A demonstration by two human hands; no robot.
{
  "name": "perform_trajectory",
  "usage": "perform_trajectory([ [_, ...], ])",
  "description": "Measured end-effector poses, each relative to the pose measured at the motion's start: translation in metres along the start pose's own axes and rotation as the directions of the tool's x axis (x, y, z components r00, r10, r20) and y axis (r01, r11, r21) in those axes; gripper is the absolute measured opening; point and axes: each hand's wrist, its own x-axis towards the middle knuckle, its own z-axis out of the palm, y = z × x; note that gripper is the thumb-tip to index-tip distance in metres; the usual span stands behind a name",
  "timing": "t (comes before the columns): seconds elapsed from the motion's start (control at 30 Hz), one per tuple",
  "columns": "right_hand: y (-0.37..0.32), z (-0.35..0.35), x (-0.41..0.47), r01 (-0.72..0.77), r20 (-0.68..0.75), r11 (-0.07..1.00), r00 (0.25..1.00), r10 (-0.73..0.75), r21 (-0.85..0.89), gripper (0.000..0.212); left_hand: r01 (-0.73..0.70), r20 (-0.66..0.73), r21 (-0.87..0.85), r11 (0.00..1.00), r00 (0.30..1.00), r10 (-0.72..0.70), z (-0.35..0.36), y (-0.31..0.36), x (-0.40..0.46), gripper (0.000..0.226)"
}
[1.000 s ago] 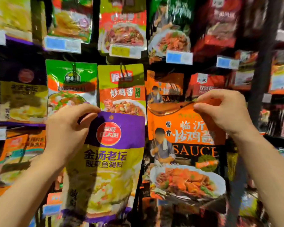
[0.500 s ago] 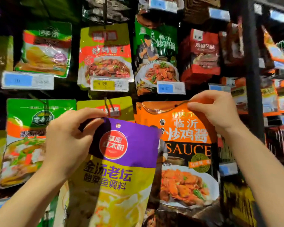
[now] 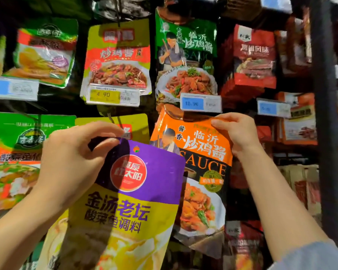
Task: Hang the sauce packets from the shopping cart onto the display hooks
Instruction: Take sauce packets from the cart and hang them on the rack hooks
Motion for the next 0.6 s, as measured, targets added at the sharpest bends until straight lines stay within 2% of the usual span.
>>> perform_trajectory([
  [0.17, 0.005, -0.002, 0.013, 0.000, 0.064, 0.999, 0.998, -0.002, 0.034, 0.012, -0.015, -0.040, -0.017, 1.000, 0.999, 0.014, 0.022, 0.007, 0.004, 0.023],
  [0.4, 0.008, 0.000, 0.027, -0.040, 0.178, 0.994, 0.984, 0.022, 0.099, 0.020, -0.030, -0.040, 0.061, 0.998, 0.999, 0.032, 0.033, 0.012, 0.007, 0.017],
  [0.6, 0.013, -0.006, 0.035, -0.050, 0.243, 0.998, 0.969, 0.042, 0.026, 0.014, -0.016, -0.037, 0.058, 0.998, 0.999, 0.018, 0.034, 0.022, 0.008, 0.009],
])
